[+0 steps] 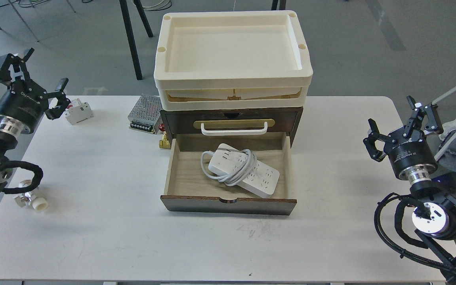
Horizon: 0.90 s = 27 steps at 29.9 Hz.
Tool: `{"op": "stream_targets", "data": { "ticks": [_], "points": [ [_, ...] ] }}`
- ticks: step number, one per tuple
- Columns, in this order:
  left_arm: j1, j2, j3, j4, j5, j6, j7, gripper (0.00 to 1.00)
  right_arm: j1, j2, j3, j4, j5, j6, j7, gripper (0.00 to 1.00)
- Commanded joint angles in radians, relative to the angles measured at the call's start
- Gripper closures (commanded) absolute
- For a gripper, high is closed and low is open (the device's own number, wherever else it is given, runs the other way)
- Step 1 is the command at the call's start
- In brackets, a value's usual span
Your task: Put charging cable into cabinet
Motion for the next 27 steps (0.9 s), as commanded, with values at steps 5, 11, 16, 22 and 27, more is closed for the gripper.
{"op": "stream_targets", "data": {
  "ticks": [5, 11, 16, 22, 27],
  "points": [
    [0.005, -0.066, -0.046, 0.081, 0.011, 0.000, 0.000, 0.00, 0.001, 0.017, 0.022, -0.006, -0.005, -0.002, 0.000, 0.01],
    [0.015, -0.125, -0.040, 0.144, 0.048, 0.000, 0.000, 0.00, 0.001, 0.017, 0.037, -0.006, -0.003, -0.002, 0.000, 0.01],
    [0.006, -0.128, -0.040, 0.150, 0.051, 0.000, 0.000, 0.00, -0.001, 0.017, 0.036, -0.005, -0.003, -0.002, 0.000, 0.01],
    [0.005, -0.128, -0.040, 0.150, 0.052, 0.000, 0.000, 0.00, -0.001, 0.017, 0.037, 0.004, -0.002, -0.002, 0.000, 0.01],
    [0.005, -0.129, -0.040, 0.150, 0.052, 0.000, 0.000, 0.00, 0.001, 0.017, 0.037, 0.003, -0.002, -0.002, 0.000, 0.01]
  ]
}}
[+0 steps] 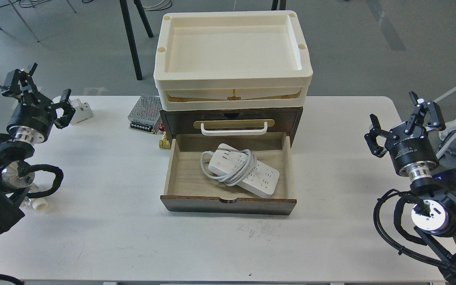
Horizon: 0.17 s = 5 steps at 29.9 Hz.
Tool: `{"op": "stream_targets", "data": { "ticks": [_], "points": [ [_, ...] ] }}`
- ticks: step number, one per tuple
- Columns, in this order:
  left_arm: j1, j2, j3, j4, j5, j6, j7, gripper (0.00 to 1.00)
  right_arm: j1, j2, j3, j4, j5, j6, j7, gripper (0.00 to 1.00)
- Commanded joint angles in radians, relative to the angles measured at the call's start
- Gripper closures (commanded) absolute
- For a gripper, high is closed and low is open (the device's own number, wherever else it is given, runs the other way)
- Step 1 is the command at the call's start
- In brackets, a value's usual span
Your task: Put charging cable into cabinet
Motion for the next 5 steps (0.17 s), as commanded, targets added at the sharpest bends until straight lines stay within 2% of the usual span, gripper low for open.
{"op": "stream_targets", "data": {
  "ticks": [1, 5],
  "points": [
    [0.003, -0.001, 0.000, 0.000, 0.000, 0.000, 0.000, 0.00, -0.001, 0.000, 0.000, -0.001, 0.000, 0.000, 0.000, 0.01],
    [0.006, -0.001, 0.002, 0.000, 0.000, 0.000, 0.000, 0.00, -0.001, 0.000, 0.000, -0.001, -0.001, 0.000, 0.000, 0.01]
  ]
}}
